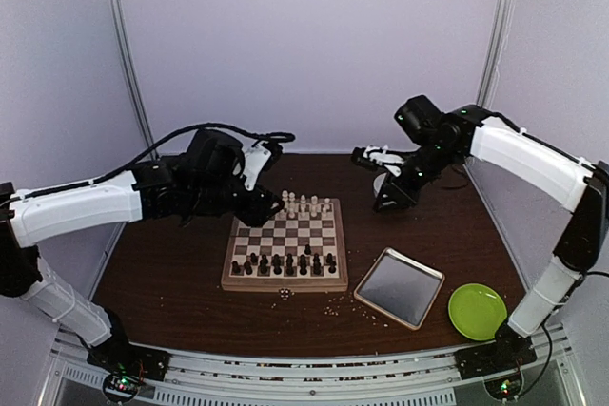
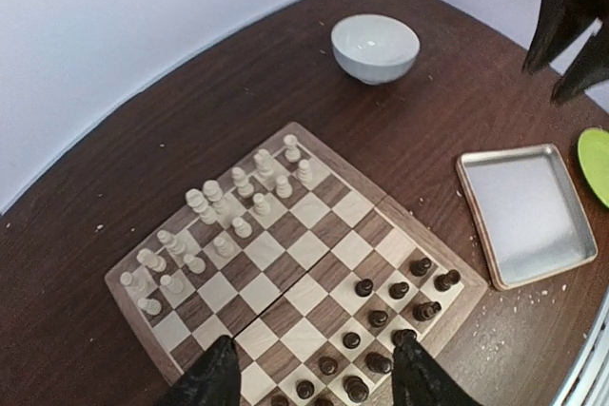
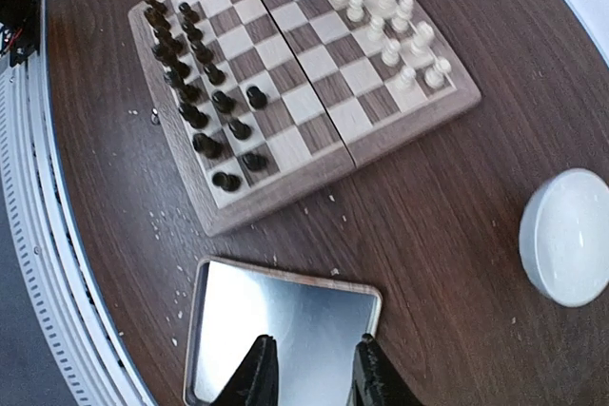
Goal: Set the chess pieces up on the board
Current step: Pick up the pawn from the chessboard.
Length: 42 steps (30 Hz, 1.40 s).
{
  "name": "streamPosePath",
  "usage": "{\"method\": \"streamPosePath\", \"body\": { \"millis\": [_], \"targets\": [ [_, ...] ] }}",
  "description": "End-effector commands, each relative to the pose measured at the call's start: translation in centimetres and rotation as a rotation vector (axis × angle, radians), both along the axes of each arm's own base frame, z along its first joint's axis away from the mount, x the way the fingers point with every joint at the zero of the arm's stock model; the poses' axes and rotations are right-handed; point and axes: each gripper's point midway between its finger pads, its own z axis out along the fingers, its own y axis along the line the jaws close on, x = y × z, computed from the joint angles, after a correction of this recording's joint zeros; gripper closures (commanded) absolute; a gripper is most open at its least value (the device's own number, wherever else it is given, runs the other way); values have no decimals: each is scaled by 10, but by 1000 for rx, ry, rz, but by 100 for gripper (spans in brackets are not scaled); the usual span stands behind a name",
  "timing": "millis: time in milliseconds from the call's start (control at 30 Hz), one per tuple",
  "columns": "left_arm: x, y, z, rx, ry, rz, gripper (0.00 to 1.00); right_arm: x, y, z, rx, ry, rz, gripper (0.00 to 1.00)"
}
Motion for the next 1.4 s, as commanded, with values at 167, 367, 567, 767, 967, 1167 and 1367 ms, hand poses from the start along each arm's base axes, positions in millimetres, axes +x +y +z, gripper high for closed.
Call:
{"method": "streamPosePath", "body": {
  "millis": [167, 367, 567, 767, 967, 1167, 1367],
  "targets": [
    [-5, -50, -73, 227, 288, -216, 53, 2, -50, -20, 172, -145, -131, 70],
    [8, -73, -99, 233, 342, -216, 53, 7, -59, -23, 171, -150, -142, 70],
    [15, -81, -121, 253, 376, -198, 55, 5, -56, -30, 167, -123, -112, 71],
    [20, -80, -138, 292, 382, -178, 64, 3, -55, -34, 160, -102, -97, 71],
    [22, -80, -155, 318, 400, -176, 73, 4, -55, -36, 155, -99, -98, 71],
    [26, -84, -161, 321, 396, -171, 76, 4, -55, -40, 151, -83, -98, 71],
    [26, -85, -163, 324, 398, -177, 88, 4, -54, -44, 144, -71, -97, 72]
  ]
}}
